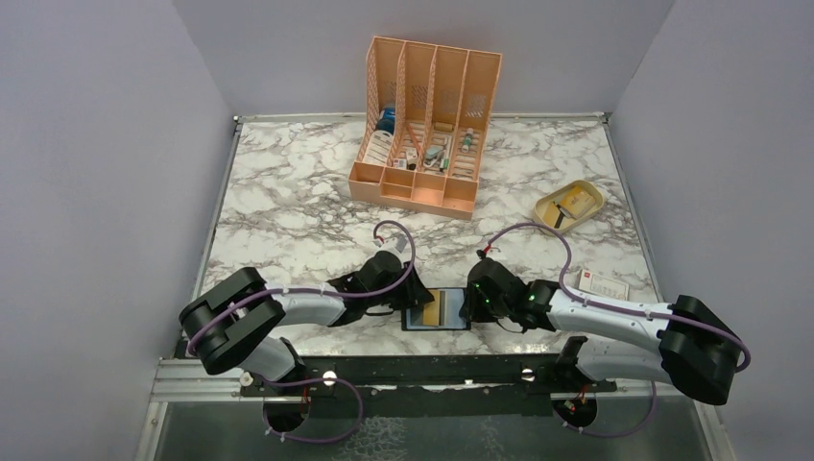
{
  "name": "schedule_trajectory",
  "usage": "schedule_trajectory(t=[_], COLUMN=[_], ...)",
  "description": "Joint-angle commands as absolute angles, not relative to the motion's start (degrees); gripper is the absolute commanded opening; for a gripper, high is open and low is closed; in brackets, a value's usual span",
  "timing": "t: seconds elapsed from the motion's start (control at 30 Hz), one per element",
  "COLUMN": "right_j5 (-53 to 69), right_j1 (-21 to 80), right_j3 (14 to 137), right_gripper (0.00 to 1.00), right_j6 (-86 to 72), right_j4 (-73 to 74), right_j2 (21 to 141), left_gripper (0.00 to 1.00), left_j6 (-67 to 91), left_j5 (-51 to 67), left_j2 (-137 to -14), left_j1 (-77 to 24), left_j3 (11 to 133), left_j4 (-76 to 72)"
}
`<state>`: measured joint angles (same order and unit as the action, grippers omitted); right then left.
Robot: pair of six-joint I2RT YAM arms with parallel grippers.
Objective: Put the credit cards into the card holder
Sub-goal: Insert the credit card into the card holder.
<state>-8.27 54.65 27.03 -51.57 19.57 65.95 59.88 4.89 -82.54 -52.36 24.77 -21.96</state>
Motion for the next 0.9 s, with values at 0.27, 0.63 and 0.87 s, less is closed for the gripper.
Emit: schedule_trajectory(t=[0.27, 0.63, 0.87], right_j5=[-9.2, -11.8, -12.0], right_j1=[54.8, 54.8, 54.8], right_j3=[26.8, 28.7, 28.7], right_gripper=[0.24, 0.37, 0.35], right_j6=[-51.3, -50.5, -50.3], right_j4=[17.8, 22.2, 20.9], right_j2=[65.2, 62.1, 64.2], left_gripper=[0.37, 0.43, 0.42], left_j6=[61.0, 61.8, 61.6], left_j5=[6.8, 3.3, 6.0], left_j2=[-83.0, -79.2, -83.2], left_j1=[-53.6, -53.6, -53.7], left_j3=[24.8, 22.4, 24.2], left_j4=[-20.5, -19.1, -19.8])
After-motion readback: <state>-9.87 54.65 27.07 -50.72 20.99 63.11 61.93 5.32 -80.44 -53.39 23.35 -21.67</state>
